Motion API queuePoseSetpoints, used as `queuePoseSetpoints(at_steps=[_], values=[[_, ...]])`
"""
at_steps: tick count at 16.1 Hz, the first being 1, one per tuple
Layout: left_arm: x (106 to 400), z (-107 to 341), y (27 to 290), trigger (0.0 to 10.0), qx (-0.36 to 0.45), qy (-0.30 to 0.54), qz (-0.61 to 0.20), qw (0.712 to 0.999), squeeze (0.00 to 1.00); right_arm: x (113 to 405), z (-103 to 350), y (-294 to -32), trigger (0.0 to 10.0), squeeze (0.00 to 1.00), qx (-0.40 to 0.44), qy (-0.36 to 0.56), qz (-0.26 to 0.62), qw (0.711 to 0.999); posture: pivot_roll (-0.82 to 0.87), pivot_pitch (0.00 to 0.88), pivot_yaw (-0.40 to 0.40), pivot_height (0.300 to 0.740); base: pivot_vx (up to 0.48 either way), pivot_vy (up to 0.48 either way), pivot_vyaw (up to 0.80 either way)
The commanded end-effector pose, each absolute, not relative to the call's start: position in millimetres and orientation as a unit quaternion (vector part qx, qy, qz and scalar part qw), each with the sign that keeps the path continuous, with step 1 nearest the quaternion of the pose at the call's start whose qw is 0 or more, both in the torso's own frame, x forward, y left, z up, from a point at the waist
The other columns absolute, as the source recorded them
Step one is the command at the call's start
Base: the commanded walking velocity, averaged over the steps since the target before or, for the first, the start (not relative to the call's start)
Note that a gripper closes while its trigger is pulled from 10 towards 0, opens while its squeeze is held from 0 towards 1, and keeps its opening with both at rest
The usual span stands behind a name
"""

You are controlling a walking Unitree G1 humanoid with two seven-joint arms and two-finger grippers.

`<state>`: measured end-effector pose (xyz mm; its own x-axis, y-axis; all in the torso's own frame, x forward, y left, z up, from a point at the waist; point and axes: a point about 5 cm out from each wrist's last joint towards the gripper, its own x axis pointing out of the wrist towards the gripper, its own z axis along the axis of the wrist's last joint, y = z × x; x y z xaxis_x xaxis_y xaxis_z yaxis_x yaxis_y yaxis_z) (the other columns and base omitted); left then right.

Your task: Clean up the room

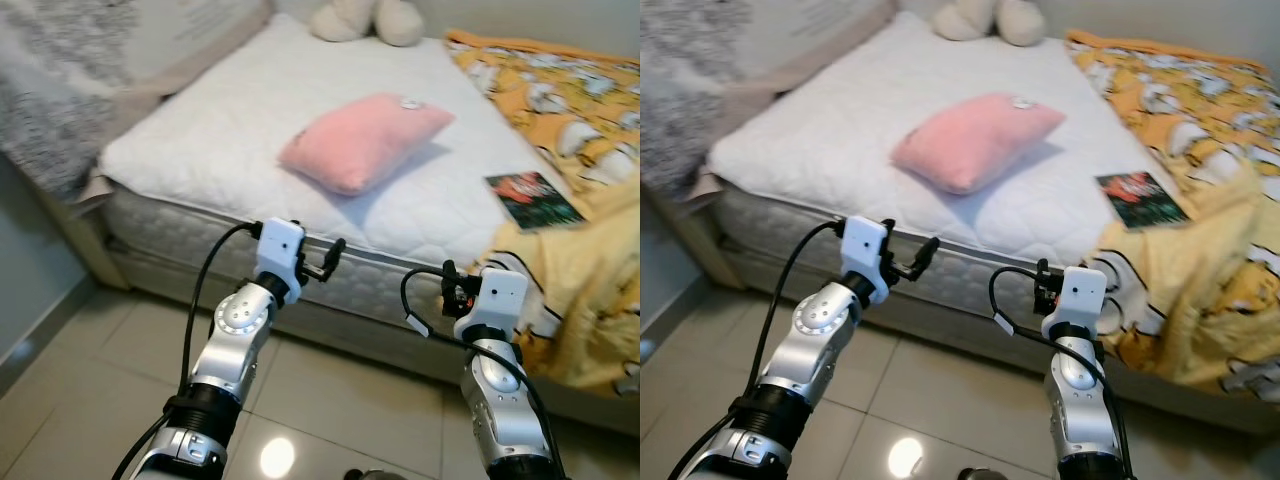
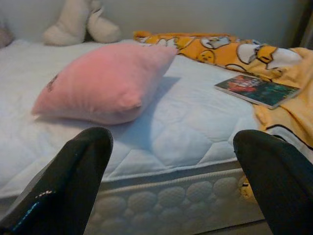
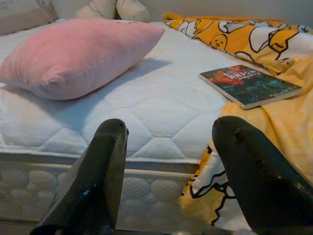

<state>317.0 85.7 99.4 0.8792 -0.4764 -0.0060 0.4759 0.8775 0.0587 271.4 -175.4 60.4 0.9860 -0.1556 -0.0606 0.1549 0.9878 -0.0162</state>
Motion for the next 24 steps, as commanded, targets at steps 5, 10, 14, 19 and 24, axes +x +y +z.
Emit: queuePoseSetpoints(at_steps=[5,10,14,19,24], values=[[323.3,107.7,88.9,10.0,0.018,-0.018,-0.225,0.974,0.0,277.4,66.0,-169.5,10.0,0.0,-0.003,0.016,-0.068,0.998,0.0,0.0,0.001,0.74,0.403,0.217,0.0],[326.0,114.9,90.0,10.0,-0.01,-0.034,-0.206,0.978,0.0,277.7,64.7,-168.7,10.0,0.0,-0.003,0.018,-0.067,0.998,0.0,0.0,0.004,0.74,0.441,0.0,0.0],[327.4,119.2,88.4,10.0,0.001,-0.045,-0.212,0.976,0.0,278.2,64.8,-167.8,10.0,0.0,-0.004,0.017,-0.066,0.998,0.0,0.0,0.004,0.74,0.443,0.0,0.0],[326.7,122.6,84.8,10.0,0.007,-0.056,-0.225,0.973,0.0,280.4,70.3,-167.0,10.0,0.0,-0.011,0.001,-0.067,0.998,0.0,0.0,0.004,0.74,0.457,0.0,0.0],[324.6,120.2,81.1,10.0,0.01,-0.051,-0.239,0.97,0.0,279.6,77.6,-178.8,10.0,0.0,0.004,-0.015,-0.106,0.994,0.0,0.0,0.01,0.74,0.48,0.0,-0.44]])
